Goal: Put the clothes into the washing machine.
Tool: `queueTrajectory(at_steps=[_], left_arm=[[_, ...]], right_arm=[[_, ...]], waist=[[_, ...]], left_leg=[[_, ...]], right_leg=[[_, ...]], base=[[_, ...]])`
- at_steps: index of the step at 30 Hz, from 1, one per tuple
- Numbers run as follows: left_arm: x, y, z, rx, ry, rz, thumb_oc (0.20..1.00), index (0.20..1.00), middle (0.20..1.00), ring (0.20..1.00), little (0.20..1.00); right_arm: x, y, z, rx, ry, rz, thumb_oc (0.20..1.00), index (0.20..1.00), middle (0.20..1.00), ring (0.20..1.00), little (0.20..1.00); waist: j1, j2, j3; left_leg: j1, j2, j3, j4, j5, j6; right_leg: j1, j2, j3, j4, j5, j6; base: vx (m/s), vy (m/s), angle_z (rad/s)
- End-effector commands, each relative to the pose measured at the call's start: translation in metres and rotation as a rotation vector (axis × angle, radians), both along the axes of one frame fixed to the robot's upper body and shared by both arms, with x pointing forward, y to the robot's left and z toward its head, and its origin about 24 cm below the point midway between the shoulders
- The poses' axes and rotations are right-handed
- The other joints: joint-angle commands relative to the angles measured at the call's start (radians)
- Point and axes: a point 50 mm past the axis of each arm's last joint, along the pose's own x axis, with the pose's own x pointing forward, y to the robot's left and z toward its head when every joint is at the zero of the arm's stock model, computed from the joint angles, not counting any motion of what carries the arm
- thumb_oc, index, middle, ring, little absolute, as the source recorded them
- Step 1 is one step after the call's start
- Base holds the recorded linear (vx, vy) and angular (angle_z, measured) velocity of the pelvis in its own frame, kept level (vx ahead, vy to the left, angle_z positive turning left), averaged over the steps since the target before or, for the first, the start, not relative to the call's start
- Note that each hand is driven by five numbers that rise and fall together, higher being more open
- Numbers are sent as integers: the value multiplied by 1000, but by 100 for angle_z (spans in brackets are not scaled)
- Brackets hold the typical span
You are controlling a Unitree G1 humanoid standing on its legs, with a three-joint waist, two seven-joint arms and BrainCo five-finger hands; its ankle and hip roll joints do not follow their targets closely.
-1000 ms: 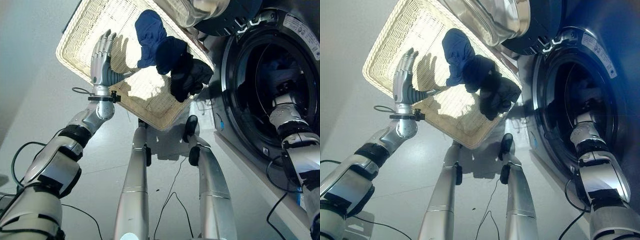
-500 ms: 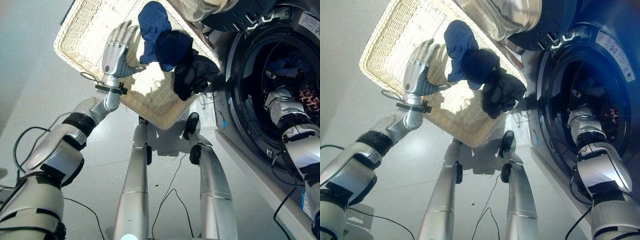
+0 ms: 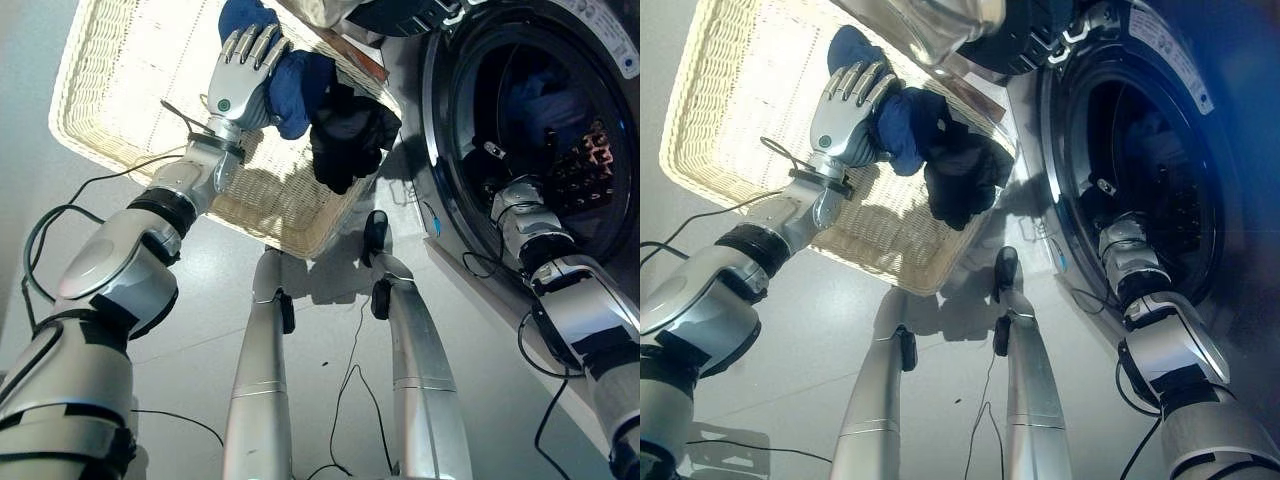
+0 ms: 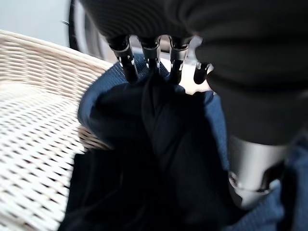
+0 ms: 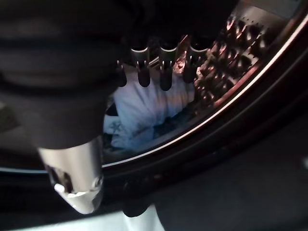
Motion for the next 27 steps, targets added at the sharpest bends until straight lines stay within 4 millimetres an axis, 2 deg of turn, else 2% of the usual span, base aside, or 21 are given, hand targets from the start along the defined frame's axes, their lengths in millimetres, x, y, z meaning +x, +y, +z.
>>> queueTrajectory(at_steps=[1,6,9,10,11,12,20,24,27], left_arm=[[2,0,27,-12,-50,83,1000,1000,1000,1000,1000],[3,10,31,-42,-43,156,1000,1000,1000,1000,1000],[5,18,27,-40,19,214,1000,1000,1000,1000,1000],[6,20,26,-35,34,232,834,834,834,834,834],[7,24,22,-37,66,256,241,241,241,241,241],[8,27,20,-45,92,270,200,200,200,200,200],[10,37,5,-96,190,296,200,200,200,200,200],[8,40,3,-221,174,230,200,200,200,200,200],[3,43,5,-386,108,109,200,200,200,200,200]], right_arm=[[-2,-2,1,-92,-19,19,1000,1000,1000,1000,1000],[-2,6,-5,-102,-27,64,1000,1000,1000,1000,1000],[-3,12,-8,-98,-44,93,1000,1000,1000,1000,1000],[-3,13,-8,-98,-48,99,1000,1000,1000,1000,1000],[-3,17,-8,-102,-56,112,1000,1000,1000,1000,1000],[-3,20,-6,-102,-67,123,1000,1000,1000,1000,1000],[-3,33,-2,-110,-105,168,1000,1000,1000,1000,1000],[-5,42,0,-96,-140,223,1000,1000,1000,1000,1000],[-8,51,0,-43,-187,304,1000,1000,1000,1000,1000]], waist=[[-17,9,-25],[-30,5,-25],[-35,1,-25],[-36,0,-25],[-37,-1,-25],[-39,-2,-25],[-42,-2,-25],[-40,0,-25],[-35,0,-25]], left_leg=[[0,-10,34,108,-156,-32],[-14,-9,38,109,-154,-35],[-12,-9,42,105,-153,-38],[-13,-9,41,106,-152,-39],[-13,-8,41,106,-152,-39],[-14,-8,42,104,-150,-40],[-14,-5,44,100,-140,-44],[-13,-6,40,97,-135,-45],[-13,-6,36,96,-134,-46]], right_leg=[[68,79,-2,-226,150,113],[55,83,5,-229,150,112],[58,84,4,-239,152,113],[58,83,4,-239,153,113],[57,84,6,-239,155,112],[56,85,7,-241,155,111],[56,81,9,-245,160,113],[57,81,11,-245,161,113],[57,82,11,-243,159,111]], base=[[-1,46,-10],[4,19,-7],[0,0,0],[0,0,0],[0,0,0],[0,0,0],[0,0,0],[0,0,0],[-1,-22,-1]])
